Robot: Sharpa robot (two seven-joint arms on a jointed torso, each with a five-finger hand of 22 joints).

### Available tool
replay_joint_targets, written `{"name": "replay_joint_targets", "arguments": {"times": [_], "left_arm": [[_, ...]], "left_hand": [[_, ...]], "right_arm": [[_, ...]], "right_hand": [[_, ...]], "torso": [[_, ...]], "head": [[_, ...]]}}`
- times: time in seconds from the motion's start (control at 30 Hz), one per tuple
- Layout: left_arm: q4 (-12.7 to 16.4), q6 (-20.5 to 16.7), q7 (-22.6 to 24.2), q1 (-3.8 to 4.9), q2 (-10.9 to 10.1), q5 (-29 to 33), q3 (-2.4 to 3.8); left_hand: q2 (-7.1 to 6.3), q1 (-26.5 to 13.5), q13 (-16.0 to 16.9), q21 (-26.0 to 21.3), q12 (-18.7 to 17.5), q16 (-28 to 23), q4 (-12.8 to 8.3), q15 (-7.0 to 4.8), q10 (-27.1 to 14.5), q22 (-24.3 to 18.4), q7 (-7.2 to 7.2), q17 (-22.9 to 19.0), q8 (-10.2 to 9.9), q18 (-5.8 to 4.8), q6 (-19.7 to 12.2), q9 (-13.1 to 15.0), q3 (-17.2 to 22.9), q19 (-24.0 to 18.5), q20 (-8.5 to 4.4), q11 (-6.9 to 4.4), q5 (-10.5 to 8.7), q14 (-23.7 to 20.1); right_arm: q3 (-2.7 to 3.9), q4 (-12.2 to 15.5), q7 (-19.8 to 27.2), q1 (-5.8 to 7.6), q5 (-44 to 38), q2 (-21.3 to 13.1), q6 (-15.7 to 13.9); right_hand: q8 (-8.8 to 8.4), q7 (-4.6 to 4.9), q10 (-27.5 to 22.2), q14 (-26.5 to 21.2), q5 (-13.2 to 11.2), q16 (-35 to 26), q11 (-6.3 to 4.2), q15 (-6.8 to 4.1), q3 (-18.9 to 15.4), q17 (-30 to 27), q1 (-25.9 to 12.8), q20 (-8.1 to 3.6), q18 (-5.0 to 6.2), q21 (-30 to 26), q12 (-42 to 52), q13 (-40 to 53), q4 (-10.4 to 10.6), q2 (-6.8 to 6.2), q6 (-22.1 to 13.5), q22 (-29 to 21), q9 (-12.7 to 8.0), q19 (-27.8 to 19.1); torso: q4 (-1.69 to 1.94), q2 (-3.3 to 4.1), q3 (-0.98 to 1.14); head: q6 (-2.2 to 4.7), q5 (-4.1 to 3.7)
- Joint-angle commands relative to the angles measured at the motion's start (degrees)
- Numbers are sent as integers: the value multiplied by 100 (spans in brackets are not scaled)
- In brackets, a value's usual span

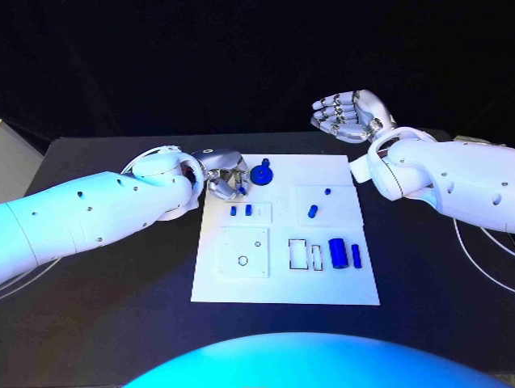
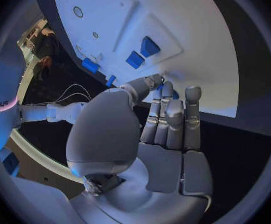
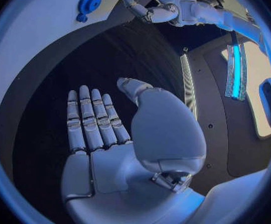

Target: Assemble the parts on the task board

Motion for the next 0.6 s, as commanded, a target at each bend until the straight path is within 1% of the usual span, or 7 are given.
{"name": "replay_joint_targets", "arguments": {"times": [0.03,0.37,0.6], "left_arm": [[1,120,-37,-2,19,-2,1],[-31,131,-40,-13,85,-3,-6],[-40,186,-39,-20,104,8,-11]], "left_hand": [[23,-8,2,-3,-28,13,4,6,27,6,-3,5,10,-4,43,6,-24,-30,14,0,24,-31],[23,-10,3,-6,-33,13,4,5,30,5,-2,1,7,-4,45,6,-26,-32,13,1,24,-34],[26,-11,3,-3,-40,16,5,6,34,7,0,4,4,-4,47,7,-26,-30,13,2,24,-33]], "right_arm": [[2,6,54,-2,-17,-1,72],[2,8,56,-2,-17,1,77],[2,5,57,-2,-17,3,78]], "right_hand": [[-19,288,43,13,32,-6,-3,16,13,-6,6,4,0,-5,-18,-1,-28,58,23,-6,-9,-36],[-19,288,43,13,32,-6,-3,16,13,-6,6,4,0,-5,-18,-1,-28,58,23,-6,-9,-36],[-19,288,43,13,32,-6,-3,16,13,-6,6,4,0,-5,-18,-1,-28,58,23,-6,-9,-36]], "torso": [[3,1,-5],[-6,5,-5],[3,5,2]], "head": [[0,-1],[0,-6],[0,-15]]}}
